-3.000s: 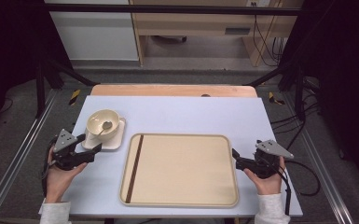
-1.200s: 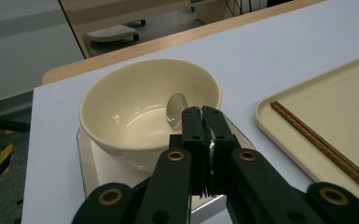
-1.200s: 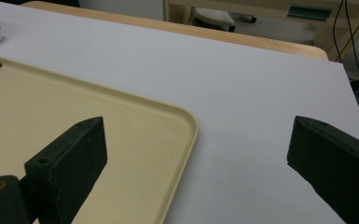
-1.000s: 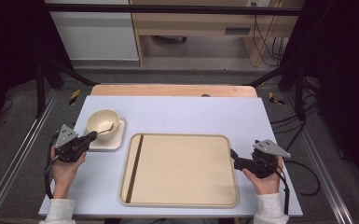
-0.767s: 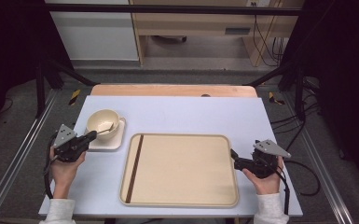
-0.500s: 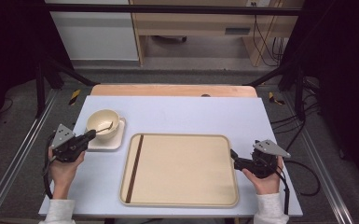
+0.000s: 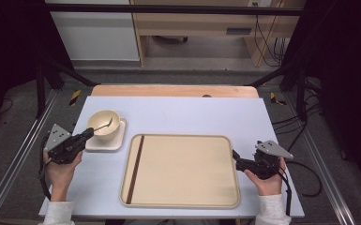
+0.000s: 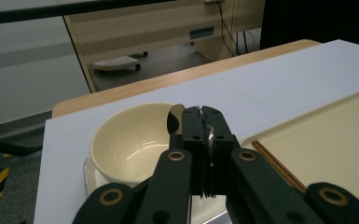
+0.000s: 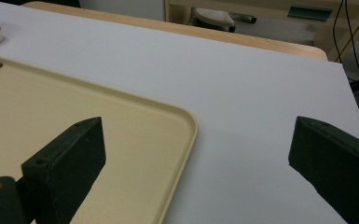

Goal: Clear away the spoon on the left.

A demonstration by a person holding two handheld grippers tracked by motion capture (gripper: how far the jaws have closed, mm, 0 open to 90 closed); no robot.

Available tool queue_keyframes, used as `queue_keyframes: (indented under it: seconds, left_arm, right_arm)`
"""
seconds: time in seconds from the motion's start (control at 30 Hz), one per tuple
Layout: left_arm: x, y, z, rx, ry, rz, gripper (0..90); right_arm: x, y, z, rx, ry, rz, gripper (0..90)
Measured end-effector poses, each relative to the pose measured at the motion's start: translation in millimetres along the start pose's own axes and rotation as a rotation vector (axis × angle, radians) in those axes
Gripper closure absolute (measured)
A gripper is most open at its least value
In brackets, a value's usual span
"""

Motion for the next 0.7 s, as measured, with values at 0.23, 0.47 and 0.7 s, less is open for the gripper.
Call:
queue_keyframes:
  seconds: [0.23,0.47,0.7]
  left_arm:
    - [-10.2,-6.6,12.5,0.013,-0.035,0.000,88.9]
    - [-16.0,-24.6,22.1,0.044,-0.059,-0.024,88.9]
    - [-13.4,-46.5,26.1,0.076,-0.054,-0.061,88.9]
  right_arm:
    - [-0.8,2.0,1.7,-0.001,-0.004,0.004,4.2]
    - [-1.2,1.8,1.6,-0.007,-0.004,0.002,4.3]
    - [-1.2,1.7,0.7,-0.006,0.000,0.001,4.3]
Point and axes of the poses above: each handheld gripper's, and its own axes: x roughly forward along the jaws, z roughly out of its top, y roughly to its left, the point moved 8 cm from there along x, roughly forward along the jaws, and after that the axes turned 4 degrees about z, right-handed, at the moved point
